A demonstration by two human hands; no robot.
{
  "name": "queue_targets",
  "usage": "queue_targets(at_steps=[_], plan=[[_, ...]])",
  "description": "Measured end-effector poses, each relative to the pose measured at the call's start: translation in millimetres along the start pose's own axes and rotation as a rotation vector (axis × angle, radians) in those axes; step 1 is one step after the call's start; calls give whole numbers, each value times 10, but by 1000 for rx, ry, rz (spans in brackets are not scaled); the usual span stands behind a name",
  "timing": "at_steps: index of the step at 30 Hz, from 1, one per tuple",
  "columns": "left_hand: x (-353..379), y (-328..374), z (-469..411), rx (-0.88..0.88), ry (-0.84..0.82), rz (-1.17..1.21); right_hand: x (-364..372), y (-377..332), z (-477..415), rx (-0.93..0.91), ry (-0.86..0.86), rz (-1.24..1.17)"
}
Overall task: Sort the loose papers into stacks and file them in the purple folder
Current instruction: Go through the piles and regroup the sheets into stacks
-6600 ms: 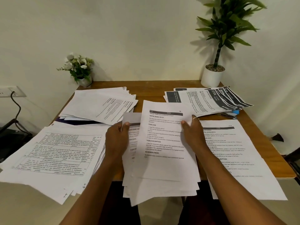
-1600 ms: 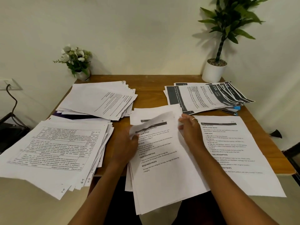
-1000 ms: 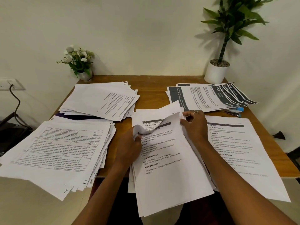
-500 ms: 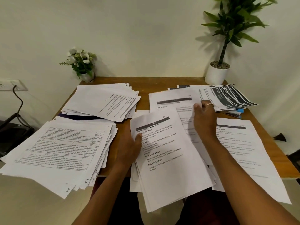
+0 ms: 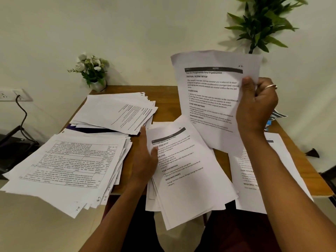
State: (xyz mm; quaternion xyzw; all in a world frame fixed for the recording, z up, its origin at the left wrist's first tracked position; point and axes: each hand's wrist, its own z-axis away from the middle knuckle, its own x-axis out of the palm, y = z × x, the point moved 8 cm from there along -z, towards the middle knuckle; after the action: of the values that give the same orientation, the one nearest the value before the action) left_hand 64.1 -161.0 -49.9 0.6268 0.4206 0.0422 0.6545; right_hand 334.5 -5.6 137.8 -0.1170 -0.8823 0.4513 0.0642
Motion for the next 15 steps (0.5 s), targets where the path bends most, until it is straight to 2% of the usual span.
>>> queue_targets(at_steps=[8, 11, 15], plan=[[-2, 20, 12, 8, 2, -16, -144, -241, -183, 43, 123, -202], [-7, 26, 15, 11, -5, -4, -145, -198, -225, 61, 140, -236], [-26, 56, 20, 13, 21, -60, -247, -57, -288, 75, 267, -203]])
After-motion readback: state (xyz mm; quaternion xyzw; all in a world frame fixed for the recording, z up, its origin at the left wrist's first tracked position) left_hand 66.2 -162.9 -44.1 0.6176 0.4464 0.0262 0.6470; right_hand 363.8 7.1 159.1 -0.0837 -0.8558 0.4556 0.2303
